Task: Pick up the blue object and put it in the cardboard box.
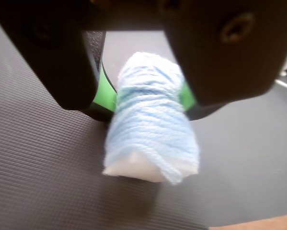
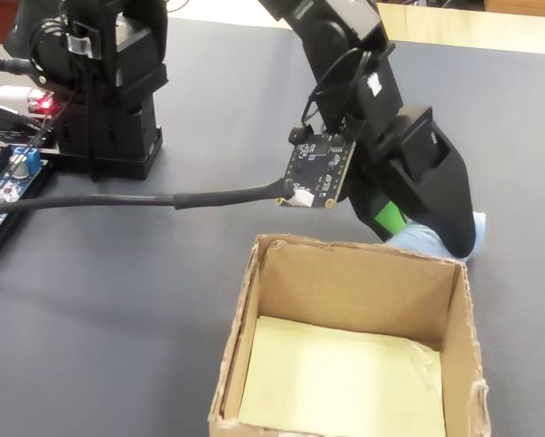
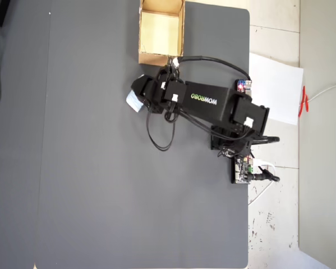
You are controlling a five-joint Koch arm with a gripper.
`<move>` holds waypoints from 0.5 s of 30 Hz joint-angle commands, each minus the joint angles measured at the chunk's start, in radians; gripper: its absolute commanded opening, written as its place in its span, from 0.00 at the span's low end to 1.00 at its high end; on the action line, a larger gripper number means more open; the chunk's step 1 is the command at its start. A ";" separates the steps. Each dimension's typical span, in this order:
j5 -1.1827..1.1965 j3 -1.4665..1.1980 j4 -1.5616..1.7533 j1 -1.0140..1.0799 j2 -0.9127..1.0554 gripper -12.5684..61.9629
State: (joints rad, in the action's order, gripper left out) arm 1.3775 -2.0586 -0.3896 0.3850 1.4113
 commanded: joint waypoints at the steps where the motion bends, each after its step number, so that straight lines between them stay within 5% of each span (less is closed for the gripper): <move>1: 0.018 -0.015 0.114 0.014 0.017 0.30; 15: 0.097 -0.123 0.589 -0.023 0.350 0.29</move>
State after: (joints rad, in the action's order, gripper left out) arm 1.4358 -2.2289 0.0736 0.3636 1.6997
